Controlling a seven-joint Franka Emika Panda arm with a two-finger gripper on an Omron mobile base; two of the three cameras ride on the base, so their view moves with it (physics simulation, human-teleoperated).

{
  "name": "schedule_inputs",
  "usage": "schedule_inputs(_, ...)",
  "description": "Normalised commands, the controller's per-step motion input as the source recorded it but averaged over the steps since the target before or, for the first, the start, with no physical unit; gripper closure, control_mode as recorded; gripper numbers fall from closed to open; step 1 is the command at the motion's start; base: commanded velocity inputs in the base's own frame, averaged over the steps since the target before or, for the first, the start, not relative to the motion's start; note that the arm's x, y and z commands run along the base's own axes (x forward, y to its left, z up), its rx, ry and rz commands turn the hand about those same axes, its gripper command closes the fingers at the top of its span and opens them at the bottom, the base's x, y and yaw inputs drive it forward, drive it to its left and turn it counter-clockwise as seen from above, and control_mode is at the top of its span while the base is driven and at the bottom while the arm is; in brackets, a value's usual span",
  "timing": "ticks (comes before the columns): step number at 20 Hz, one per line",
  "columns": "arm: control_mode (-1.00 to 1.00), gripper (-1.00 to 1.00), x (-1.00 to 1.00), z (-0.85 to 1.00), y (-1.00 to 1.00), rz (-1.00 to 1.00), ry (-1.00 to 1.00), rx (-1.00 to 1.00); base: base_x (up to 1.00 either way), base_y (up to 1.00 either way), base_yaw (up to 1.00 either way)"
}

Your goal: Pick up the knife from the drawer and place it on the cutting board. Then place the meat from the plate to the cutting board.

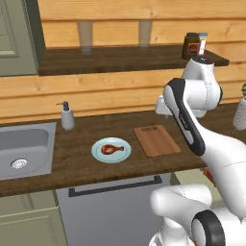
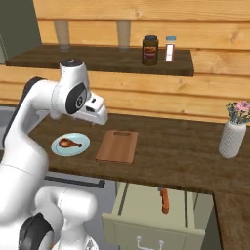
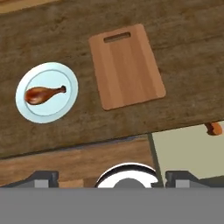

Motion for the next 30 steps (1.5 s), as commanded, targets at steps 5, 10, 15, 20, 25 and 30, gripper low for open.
schedule_inputs(5,-1.00,-1.00,-0.26,-0.17,-0.41,-0.57,0.13,0.15,0.00,0.00,0.00)
schedule_inputs(10,-1.00,-1.00,-0.10,-0.26,-0.71,-0.54,0.23,0.11,0.00,0.00,0.00)
schedule_inputs(15,-1.00,-1.00,0.06,-0.60,-1.00,-0.27,0.25,0.00,0.00,0.00,0.00)
schedule_inputs(20,-1.00,-1.00,-0.07,-0.94,-0.93,-0.14,0.19,0.00,0.00,0.00,0.00)
schedule_inputs(25,-1.00,-1.00,-0.26,-0.99,-0.63,-0.09,0.17,0.00,0.00,0.00,0.00)
schedule_inputs(30,-1.00,-1.00,-0.51,-0.85,-0.32,-0.01,0.08,0.00,0.00,0.00,0.00)
